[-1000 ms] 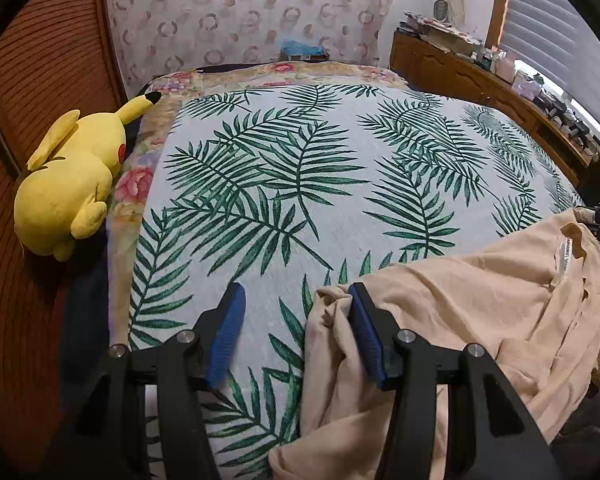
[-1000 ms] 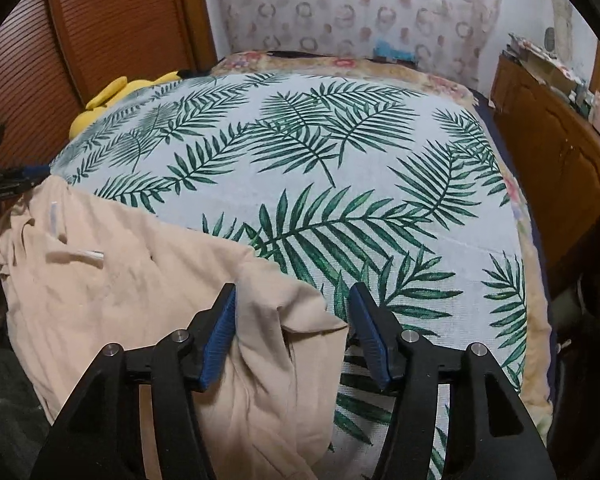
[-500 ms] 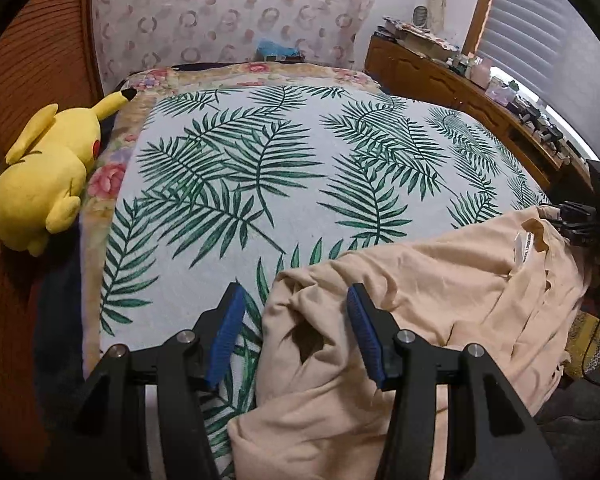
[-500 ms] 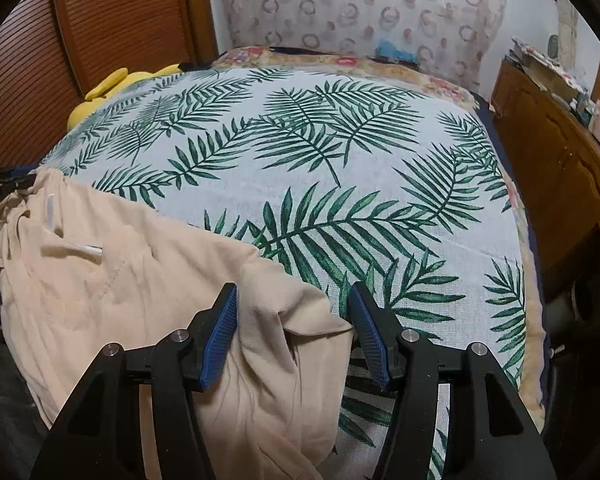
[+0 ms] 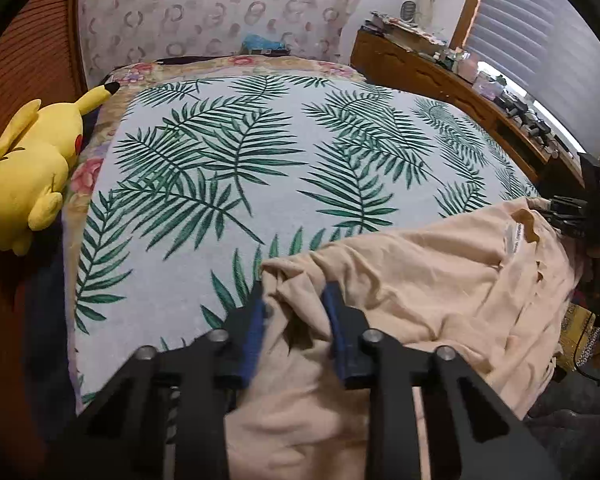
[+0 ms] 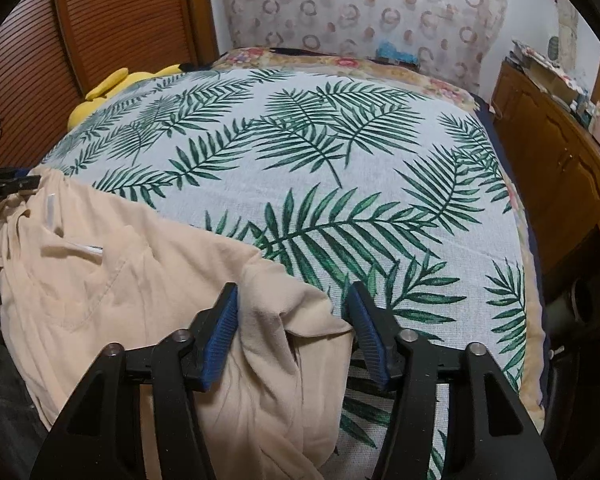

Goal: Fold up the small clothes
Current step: 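Lift the shirt high with both tools and shake it out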

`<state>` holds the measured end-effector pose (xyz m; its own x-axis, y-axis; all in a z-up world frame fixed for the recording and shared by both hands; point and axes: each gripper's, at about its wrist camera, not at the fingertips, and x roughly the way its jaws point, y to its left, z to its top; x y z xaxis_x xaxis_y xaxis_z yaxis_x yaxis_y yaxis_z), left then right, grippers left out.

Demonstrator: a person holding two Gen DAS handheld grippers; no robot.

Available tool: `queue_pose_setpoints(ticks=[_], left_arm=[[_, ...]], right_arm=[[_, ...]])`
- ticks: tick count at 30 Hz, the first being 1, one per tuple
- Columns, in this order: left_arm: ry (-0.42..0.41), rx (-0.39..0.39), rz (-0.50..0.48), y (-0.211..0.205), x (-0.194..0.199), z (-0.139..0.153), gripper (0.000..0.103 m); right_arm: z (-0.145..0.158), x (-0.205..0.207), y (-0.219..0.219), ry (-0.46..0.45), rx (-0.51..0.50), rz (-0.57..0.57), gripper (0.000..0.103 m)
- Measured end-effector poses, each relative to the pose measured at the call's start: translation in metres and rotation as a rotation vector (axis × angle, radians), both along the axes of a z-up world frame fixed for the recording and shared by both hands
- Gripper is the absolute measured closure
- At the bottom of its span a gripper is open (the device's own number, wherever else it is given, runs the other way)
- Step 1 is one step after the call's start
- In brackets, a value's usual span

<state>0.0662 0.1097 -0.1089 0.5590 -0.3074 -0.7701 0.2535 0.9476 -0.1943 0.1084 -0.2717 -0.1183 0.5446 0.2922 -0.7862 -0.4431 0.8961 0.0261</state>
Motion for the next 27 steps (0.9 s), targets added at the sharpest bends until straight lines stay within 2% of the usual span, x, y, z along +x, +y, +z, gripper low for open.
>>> queue_pose_setpoints(ticks=[1,2,3,5,8,14,22,27], left_arm=[[-0.013,-0.001,-0.011,-0.002,-0.004,0.002,0.092],[-0.028,-0.01,-0.02,-0.003,-0.008,0.005,0.093],[-0.048,-0.027,-0.022,-0.002,-0.015,0.01,0.095],[-0.094,-0.064,-0.015,0.0,-0.031,0.023,0.096],[-0.194,-0.104,0.016,0.004,-0.061,0.052,0.096],[-0.407,-0.172,0.066,0.014,-0.111,0.127,0.097],[-0.641,-0.171,0.052,0.016,-0.146,0.231,0.097],[-0.759,-0.152,0.063,0.022,-0.162,0.284,0.097]], right_arm=[[0.001,0.0,0.001,0.003,0.007,0.008,0.071],[0.001,-0.002,0.002,0.007,0.02,0.021,0.084],[0.002,-0.005,0.004,0.007,0.035,0.032,0.092],[0.005,-0.011,0.004,-0.001,0.06,0.034,0.096],[0.019,-0.031,0.002,-0.06,0.117,0.031,0.097],[0.081,-0.083,-0.015,-0.216,0.253,-0.009,0.098],[0.193,-0.133,-0.022,-0.425,0.31,0.059,0.098],[0.268,-0.157,-0.021,-0.554,0.334,0.104,0.098]])
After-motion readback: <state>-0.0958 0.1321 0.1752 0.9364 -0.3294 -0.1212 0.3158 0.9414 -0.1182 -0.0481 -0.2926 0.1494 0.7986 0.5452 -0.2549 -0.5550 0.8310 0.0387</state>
